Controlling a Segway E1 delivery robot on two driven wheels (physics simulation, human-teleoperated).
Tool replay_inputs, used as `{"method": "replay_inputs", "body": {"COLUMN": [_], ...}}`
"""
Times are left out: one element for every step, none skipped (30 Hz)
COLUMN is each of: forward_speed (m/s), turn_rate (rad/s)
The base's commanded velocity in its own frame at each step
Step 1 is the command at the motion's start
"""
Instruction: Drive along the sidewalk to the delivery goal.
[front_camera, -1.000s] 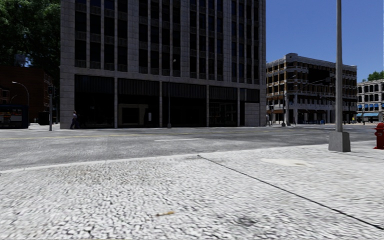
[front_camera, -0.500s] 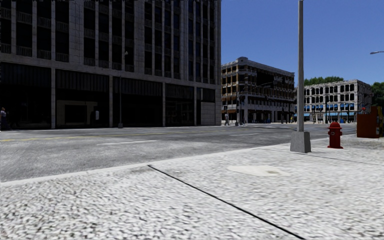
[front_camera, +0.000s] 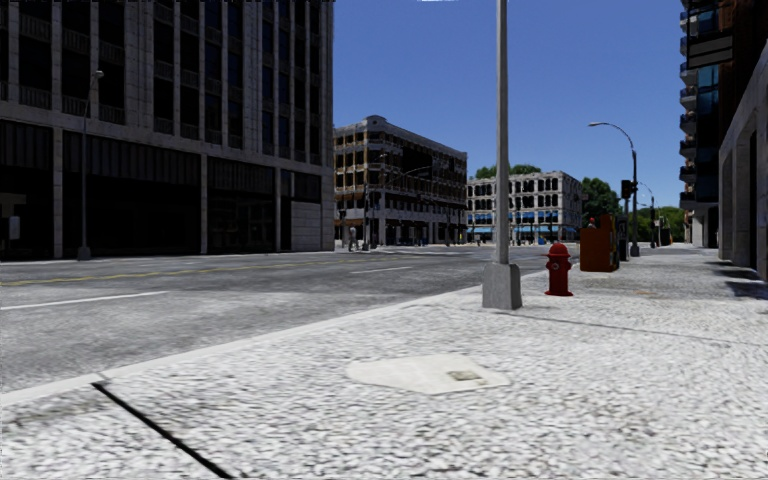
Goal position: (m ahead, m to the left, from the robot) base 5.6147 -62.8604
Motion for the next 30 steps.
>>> {"method": "replay_inputs", "body": {"forward_speed": [1.80, 1.80, 1.79, 1.79, 1.79, 1.79, 1.79, 1.79, 1.79, 1.79, 1.79, 1.79, 1.79, 1.79, 1.79, 1.79, 1.79, 1.79, 1.79, 1.79, 1.79, 1.79, 1.79, 1.79, 1.79, 1.79, 1.79, 1.79, 1.79, 1.79], "turn_rate": [-0.78, -0.80, -0.80, -0.80, -0.80, -0.80, -0.80, -0.80, -0.80, -0.80, -0.80, -0.80, -0.80, -0.80, -0.80, -0.80, -0.80, -0.80, -0.80, -0.79, -0.79, -0.74, -0.72, -0.72, -0.70, -0.70, -0.66, -0.63, -0.62, -0.58]}}
